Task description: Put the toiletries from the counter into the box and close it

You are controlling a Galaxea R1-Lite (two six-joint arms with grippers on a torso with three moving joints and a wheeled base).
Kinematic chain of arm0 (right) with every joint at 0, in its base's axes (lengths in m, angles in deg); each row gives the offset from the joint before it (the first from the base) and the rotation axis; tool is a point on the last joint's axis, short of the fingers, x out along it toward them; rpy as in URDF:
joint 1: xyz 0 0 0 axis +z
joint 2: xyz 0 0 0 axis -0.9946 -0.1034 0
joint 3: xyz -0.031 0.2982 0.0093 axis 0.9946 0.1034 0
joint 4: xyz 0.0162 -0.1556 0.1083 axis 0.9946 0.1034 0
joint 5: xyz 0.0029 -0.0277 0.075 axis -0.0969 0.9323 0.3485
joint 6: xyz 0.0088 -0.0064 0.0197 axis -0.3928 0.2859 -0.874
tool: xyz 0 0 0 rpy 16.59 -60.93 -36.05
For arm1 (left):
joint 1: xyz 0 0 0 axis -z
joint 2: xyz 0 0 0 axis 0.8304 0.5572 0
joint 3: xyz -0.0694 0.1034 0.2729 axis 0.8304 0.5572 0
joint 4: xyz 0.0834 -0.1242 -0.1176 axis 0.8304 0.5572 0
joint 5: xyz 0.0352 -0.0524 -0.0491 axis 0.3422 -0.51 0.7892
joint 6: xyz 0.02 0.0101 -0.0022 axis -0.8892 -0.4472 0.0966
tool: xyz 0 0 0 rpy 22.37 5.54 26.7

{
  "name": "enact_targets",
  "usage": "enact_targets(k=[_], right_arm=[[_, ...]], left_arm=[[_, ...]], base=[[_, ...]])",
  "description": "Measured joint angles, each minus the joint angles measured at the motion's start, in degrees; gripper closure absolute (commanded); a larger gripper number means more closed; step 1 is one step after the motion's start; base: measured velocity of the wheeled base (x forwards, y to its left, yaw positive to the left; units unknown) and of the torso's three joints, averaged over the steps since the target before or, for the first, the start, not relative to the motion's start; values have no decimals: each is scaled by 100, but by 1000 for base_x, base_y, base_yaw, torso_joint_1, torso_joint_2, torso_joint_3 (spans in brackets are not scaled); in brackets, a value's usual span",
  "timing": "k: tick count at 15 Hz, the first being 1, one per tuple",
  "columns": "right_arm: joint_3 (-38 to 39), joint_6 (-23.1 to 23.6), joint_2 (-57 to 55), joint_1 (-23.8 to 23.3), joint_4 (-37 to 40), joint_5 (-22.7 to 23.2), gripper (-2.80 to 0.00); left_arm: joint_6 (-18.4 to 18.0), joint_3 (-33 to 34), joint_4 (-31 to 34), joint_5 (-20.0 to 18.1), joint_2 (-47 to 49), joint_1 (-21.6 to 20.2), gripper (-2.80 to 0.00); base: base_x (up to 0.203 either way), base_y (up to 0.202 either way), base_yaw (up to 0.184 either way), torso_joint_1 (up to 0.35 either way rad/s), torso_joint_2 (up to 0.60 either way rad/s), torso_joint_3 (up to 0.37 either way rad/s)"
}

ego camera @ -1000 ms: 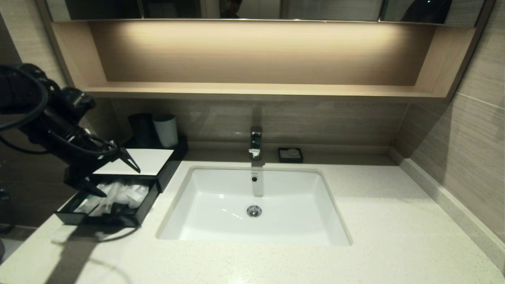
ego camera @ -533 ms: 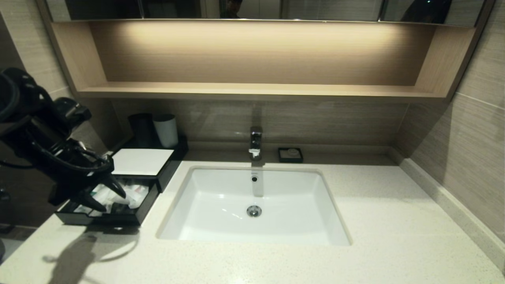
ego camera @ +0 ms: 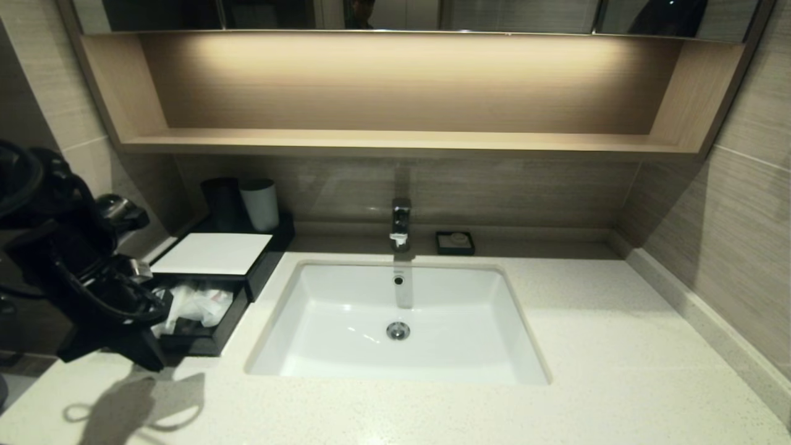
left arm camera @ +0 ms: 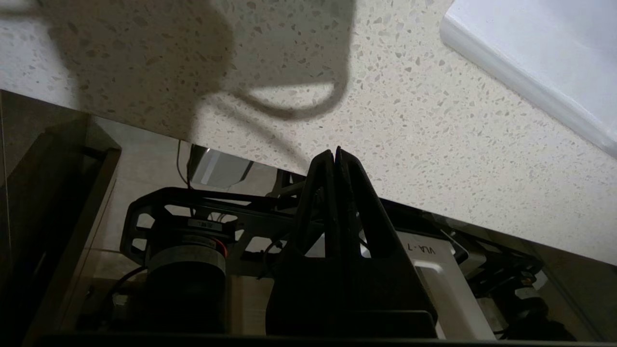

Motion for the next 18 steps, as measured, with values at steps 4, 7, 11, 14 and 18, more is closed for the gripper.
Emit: enact_targets(k=[4,7,11,14,18], right_arm=[[0,-2,0,0,2,0,0],[0,0,0,0,0,0,0],[0,0,-2,0,0,1,0],[0,2,0,0,0,-1,0],[0,0,0,0,0,0,0]], left_arm=[[-80,118,-245,272,249,-5,0],[-62,133,-571,283,544,2,0],[-21,143,-971,266,794,11,0],[-4,144,-1151,269,856,5,0],[18,144,-1368,275,839,0,0]], base=[[0,0,0,0,0,0],[0,0,0,0,0,0],[0,0,0,0,0,0],[0,0,0,0,0,0],[0,0,0,0,0,0]])
